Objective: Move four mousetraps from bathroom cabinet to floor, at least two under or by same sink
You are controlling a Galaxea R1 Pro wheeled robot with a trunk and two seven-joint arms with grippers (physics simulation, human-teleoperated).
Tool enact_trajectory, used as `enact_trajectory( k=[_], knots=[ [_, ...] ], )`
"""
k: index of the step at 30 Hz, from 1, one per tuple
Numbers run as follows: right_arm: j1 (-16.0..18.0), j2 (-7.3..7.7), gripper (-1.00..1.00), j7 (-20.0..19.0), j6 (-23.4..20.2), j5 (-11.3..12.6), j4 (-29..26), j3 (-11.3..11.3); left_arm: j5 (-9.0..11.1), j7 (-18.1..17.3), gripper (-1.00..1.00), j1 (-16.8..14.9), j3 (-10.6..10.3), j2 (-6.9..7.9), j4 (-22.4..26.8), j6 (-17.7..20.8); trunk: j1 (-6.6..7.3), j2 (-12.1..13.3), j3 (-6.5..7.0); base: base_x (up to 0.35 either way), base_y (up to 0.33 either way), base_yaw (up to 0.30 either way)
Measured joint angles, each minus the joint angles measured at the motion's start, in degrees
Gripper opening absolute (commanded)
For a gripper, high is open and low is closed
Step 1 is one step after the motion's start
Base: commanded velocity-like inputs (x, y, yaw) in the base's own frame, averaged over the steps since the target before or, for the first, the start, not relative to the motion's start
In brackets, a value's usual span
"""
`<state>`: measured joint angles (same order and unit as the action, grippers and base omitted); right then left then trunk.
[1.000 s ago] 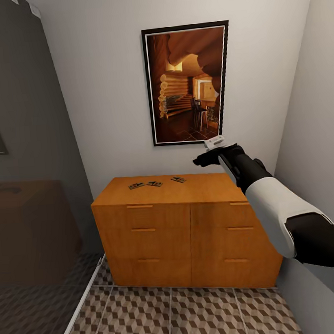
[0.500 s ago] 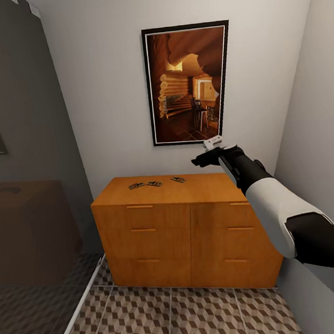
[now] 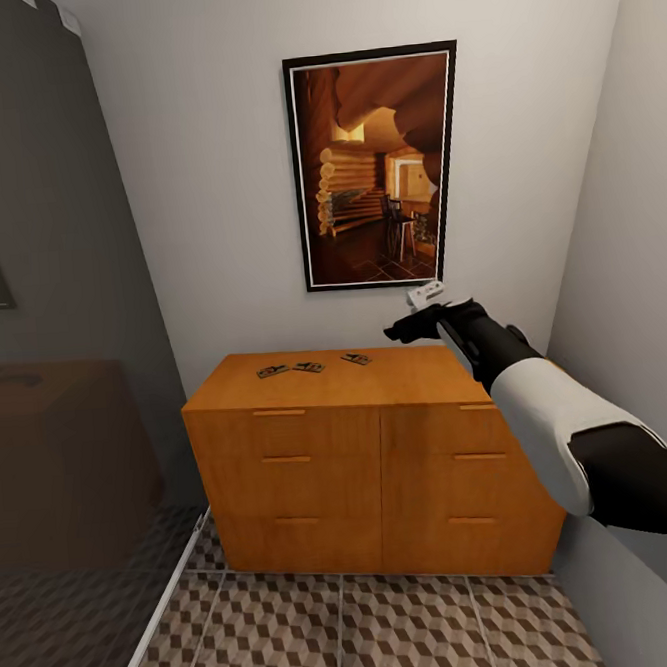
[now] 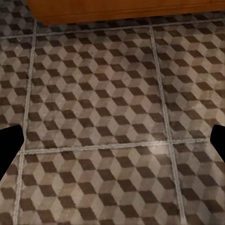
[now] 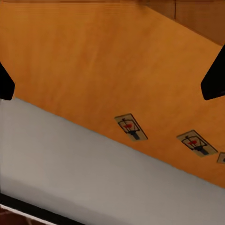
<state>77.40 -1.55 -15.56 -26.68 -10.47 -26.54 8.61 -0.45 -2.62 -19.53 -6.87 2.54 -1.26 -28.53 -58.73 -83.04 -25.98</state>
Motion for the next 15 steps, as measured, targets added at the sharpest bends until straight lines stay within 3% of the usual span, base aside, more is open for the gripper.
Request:
enact_trajectory(
  k=[6, 15],
  knots=[
    [0.0, -0.01, 1.00, 0.0, 3.3, 0.0, 3.8, 0.0, 0.0, 0.0, 1.00, 0.0, 0.0, 0.00, 0.0, 0.0, 0.00, 0.0, 0.00, 0.000, 0.000, 0.000],
    [0.0, -0.04, 1.00, 0.0, 5.1, 0.0, 5.2, 0.0, 0.0, 0.0, 1.00, 0.0, 0.0, 0.00, 0.0, 0.0, 0.00, 0.0, 0.00, 0.000, 0.000, 0.000]
  ],
)
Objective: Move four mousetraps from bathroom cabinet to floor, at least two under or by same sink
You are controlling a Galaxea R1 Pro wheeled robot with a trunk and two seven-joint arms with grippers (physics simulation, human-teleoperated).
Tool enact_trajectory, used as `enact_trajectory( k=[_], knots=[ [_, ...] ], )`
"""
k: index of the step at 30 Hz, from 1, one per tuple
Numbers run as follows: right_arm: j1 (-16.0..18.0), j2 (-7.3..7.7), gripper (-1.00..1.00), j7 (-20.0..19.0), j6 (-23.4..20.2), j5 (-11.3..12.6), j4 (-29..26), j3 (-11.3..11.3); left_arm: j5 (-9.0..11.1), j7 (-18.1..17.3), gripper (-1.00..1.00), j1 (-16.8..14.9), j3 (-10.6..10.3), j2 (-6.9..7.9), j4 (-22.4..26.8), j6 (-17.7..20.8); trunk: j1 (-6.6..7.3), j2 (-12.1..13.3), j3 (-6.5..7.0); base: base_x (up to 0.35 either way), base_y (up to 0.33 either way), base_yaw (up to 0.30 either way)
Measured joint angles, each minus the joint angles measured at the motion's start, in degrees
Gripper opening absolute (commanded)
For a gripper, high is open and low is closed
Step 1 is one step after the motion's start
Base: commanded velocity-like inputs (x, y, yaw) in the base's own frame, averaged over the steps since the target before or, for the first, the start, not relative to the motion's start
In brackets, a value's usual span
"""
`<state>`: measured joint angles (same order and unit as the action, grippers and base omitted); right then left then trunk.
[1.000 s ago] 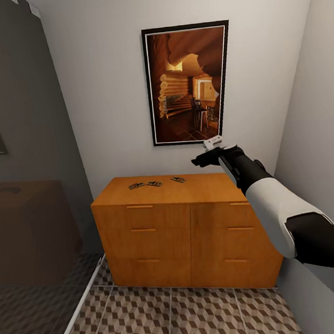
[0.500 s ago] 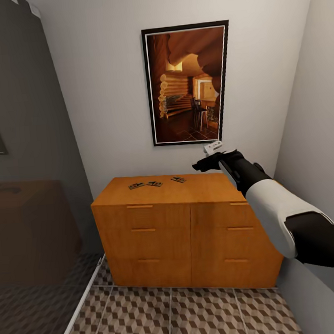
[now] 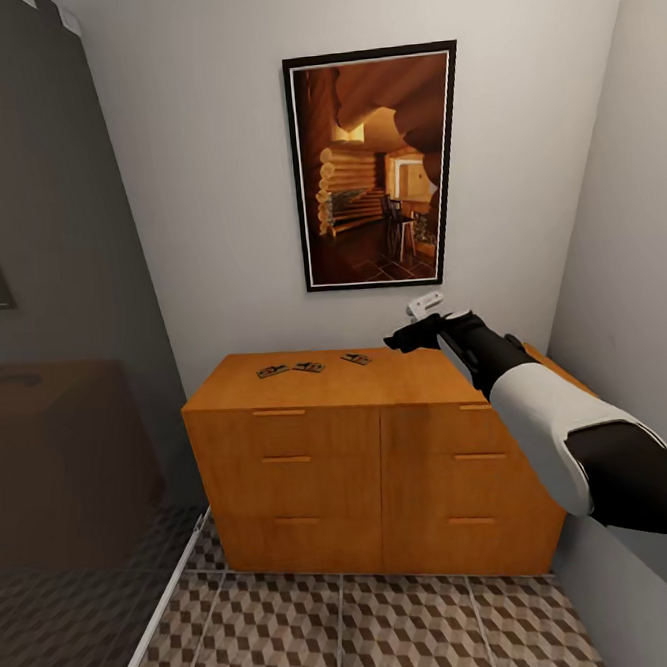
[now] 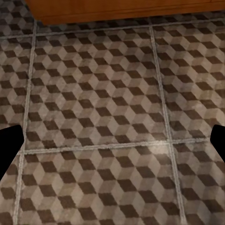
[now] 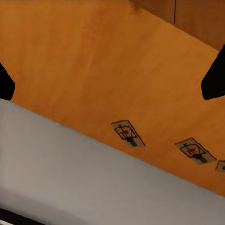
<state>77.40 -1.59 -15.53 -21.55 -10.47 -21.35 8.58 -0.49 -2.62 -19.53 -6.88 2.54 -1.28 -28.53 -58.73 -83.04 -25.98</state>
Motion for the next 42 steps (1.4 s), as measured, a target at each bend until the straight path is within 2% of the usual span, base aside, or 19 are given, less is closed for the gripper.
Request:
enact_trajectory(
  k=[8, 22, 28, 36, 42],
  knots=[
    [0.0, 0.11, 1.00, 0.0, 0.2, 0.0, 0.7, 0.0, 0.0, 0.0, 1.00, 0.0, 0.0, 0.00, 0.0, 0.0, 0.01, 0.0, 0.00, 0.048, 0.000, 0.000],
    [0.0, 0.17, 1.00, -0.1, 0.3, 0.1, 1.0, 0.0, 0.0, 0.0, 1.00, 0.0, 0.1, 0.00, 0.0, 0.1, 0.03, 0.0, 0.00, 0.287, 0.000, 0.000],
    [0.0, 0.18, 1.00, -0.7, 0.4, 0.6, 2.2, 0.0, 0.0, 0.0, 1.00, 0.0, 0.0, 0.00, 0.0, 0.1, 0.01, 0.0, 0.00, 0.114, 0.000, 0.000],
    [0.0, 0.38, 1.00, -6.5, 0.4, 3.6, 4.4, 0.1, 0.0, 0.0, 1.00, 0.0, 0.0, 0.00, 0.0, 0.1, 0.00, 0.0, 0.00, 0.019, 0.000, 0.000],
    [0.0, 0.83, 1.00, -9.5, 0.4, 4.3, 5.0, 0.1, 0.0, 0.0, 1.00, 0.0, 0.0, 0.00, -0.1, 0.1, 0.00, 0.0, 0.00, 0.003, 0.000, 0.000]
  ],
)
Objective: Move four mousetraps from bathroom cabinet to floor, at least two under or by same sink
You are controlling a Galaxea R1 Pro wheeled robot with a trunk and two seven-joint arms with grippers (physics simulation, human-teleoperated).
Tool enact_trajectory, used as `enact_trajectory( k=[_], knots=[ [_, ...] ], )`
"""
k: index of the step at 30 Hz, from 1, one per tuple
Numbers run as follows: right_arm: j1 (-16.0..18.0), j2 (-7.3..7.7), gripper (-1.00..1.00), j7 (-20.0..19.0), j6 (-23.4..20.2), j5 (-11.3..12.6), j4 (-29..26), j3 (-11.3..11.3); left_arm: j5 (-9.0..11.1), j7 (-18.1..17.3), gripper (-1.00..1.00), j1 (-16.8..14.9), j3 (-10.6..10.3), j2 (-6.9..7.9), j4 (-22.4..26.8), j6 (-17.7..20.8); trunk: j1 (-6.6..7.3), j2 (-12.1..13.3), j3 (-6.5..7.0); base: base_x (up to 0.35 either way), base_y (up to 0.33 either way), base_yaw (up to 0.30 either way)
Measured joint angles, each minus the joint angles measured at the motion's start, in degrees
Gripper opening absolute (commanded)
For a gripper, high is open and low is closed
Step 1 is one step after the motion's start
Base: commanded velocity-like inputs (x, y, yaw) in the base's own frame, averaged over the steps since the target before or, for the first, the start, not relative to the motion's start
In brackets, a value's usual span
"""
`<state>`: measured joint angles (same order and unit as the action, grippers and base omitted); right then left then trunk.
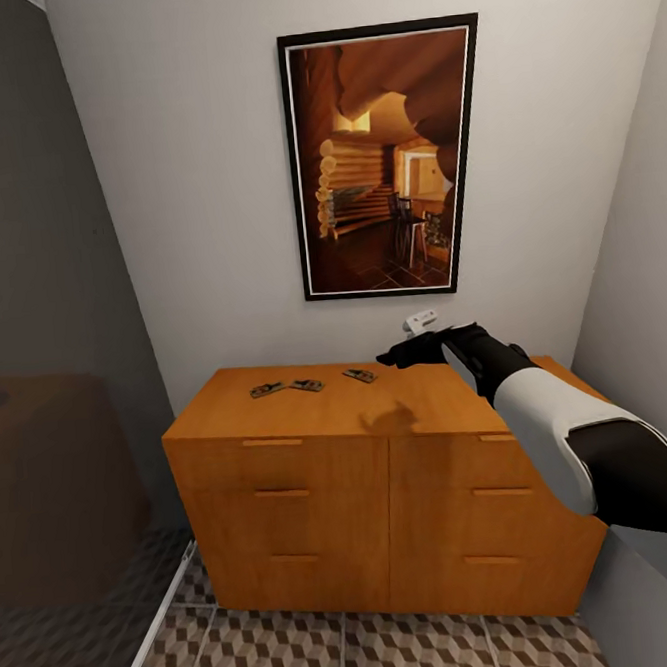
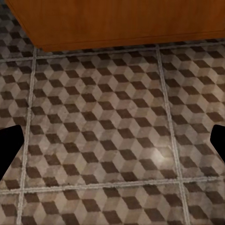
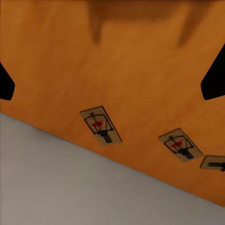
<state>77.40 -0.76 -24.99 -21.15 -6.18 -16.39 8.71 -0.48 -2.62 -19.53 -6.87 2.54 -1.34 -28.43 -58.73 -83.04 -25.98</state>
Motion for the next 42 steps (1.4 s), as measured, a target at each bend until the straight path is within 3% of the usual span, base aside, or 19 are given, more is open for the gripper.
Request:
enact_trajectory(
  k=[29, 42],
  knots=[
    [0.0, 0.77, 1.00, -1.2, 0.2, 0.3, 2.0, 0.0, 0.0, 0.0, 1.00, 0.0, 0.1, 0.09, 0.0, 0.0, 0.00, 0.0, 0.00, 0.000, 0.000, 0.000],
    [0.0, 1.55, 1.00, -8.3, 0.2, 0.4, 3.2, -0.1, 0.0, 0.0, 1.00, 0.0, 0.0, 0.09, 0.0, 0.0, 0.00, 0.0, 0.00, 0.000, 0.000, 0.000]
  ],
)
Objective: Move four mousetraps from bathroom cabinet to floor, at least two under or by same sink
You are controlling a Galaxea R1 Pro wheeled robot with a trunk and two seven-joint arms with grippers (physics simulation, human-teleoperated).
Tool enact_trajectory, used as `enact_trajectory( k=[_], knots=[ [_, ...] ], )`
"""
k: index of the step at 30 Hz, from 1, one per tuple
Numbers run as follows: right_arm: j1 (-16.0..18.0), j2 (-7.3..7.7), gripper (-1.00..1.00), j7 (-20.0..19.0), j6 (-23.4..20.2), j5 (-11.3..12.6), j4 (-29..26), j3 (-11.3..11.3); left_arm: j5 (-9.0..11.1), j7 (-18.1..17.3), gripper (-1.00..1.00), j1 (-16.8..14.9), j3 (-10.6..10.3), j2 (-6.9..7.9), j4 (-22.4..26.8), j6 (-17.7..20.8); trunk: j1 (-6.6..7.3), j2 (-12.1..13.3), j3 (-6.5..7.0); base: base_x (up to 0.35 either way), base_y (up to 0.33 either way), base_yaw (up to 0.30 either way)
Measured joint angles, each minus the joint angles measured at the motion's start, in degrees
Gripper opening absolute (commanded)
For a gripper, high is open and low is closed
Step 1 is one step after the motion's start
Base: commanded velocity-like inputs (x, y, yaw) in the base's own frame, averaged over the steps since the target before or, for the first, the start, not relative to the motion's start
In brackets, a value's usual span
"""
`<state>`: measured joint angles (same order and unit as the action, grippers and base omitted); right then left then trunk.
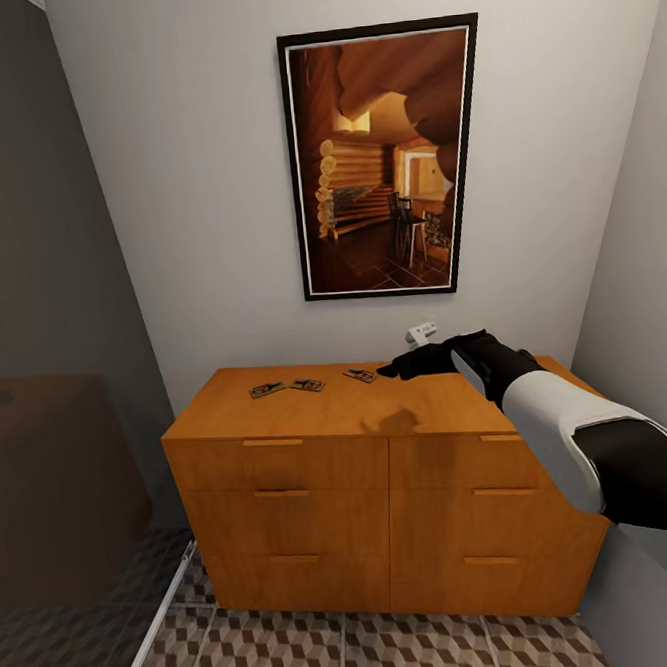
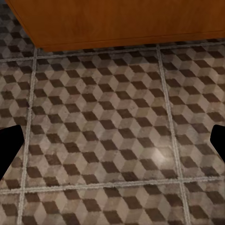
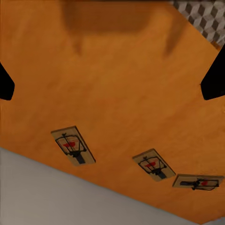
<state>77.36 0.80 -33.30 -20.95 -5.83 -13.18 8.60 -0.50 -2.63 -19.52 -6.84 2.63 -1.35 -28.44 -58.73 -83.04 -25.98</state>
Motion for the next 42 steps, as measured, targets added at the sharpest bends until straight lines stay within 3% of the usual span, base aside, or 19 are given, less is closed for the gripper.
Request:
enact_trajectory(
  k=[3, 9, 22, 42],
  knots=[
    [0.0, 0.22, 1.00, -3.2, -0.1, 0.0, 0.1, 0.0, 0.0, 0.0, 1.00, 0.0, 0.0, 0.00, 0.0, 0.0, 0.00, 0.0, 0.00, 0.000, 0.000, 0.000],
    [0.0, 0.30, 1.00, -5.4, -0.1, -0.1, 0.6, 0.0, 0.0, 0.0, 1.00, 0.0, 0.0, 0.00, 0.0, 0.0, 0.00, 0.0, 0.00, 0.000, 0.000, 0.000],
    [0.0, 1.62, 1.00, -5.9, -0.1, -0.2, 2.3, 0.0, 0.0, 0.0, 1.00, 0.0, 0.1, 0.00, 0.0, 0.0, 0.02, 0.0, 0.00, 0.089, 0.000, 0.000],
    [0.0, 1.93, 1.00, -5.5, 0.3, -0.2, 4.4, 0.1, 0.0, 0.0, 1.00, 0.0, 0.0, 0.30, -0.1, -0.1, 0.00, 0.0, 0.00, 0.131, 0.000, 0.000]
  ],
)
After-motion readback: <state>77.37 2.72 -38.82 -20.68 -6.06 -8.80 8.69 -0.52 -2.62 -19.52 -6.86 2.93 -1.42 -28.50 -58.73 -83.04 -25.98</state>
